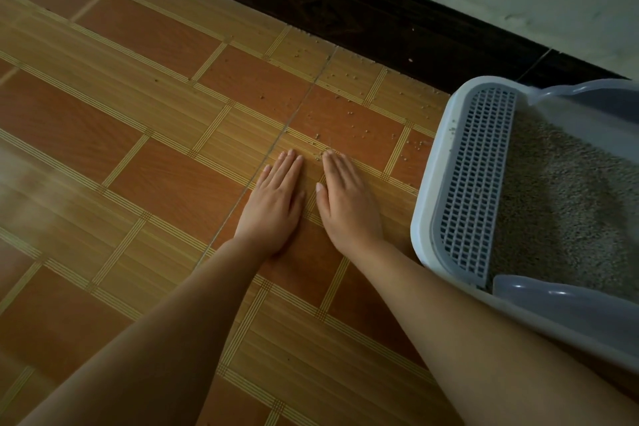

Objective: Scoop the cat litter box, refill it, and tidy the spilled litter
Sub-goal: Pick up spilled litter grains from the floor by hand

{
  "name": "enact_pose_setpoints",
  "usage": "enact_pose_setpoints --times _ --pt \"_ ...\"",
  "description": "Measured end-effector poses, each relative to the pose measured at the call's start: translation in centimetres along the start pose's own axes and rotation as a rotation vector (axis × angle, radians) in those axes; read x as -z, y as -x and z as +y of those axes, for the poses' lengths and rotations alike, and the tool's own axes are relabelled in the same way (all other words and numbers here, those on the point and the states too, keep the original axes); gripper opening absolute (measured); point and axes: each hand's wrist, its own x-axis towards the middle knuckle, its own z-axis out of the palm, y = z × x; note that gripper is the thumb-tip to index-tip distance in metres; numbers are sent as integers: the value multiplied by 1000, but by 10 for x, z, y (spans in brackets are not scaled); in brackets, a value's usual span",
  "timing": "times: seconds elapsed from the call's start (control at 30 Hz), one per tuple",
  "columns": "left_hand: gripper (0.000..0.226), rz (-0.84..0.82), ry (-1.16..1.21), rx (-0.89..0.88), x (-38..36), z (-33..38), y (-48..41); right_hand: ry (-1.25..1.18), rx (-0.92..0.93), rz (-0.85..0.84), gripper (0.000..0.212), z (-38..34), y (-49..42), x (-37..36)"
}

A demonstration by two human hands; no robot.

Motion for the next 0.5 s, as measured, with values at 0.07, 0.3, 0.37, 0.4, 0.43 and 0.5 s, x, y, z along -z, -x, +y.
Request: enact_pose_setpoints --times 0.07,0.3,0.37,0.4,0.43,0.5 --pt "56 -3 -4 -2 1 0 0 22 -14 16 53 -3 -9 3" --pt "54 -2 8 0 0 0 -1 149 -7 -129 55 -10 -48 9" --pt "55 -5 10 -3 -1 -1 -2 148 15 -133 52 -9 -45 10" --pt "56 -4 7 -7 -1 -2 -2 149 30 -127 51 -8 -41 10" --pt "57 -1 5 -12 -1 -2 -2 156 47 -125 51 -7 -36 10" --pt "56 -3 7 -13 -1 -2 -2 172 73 -119 50 -3 -24 8"
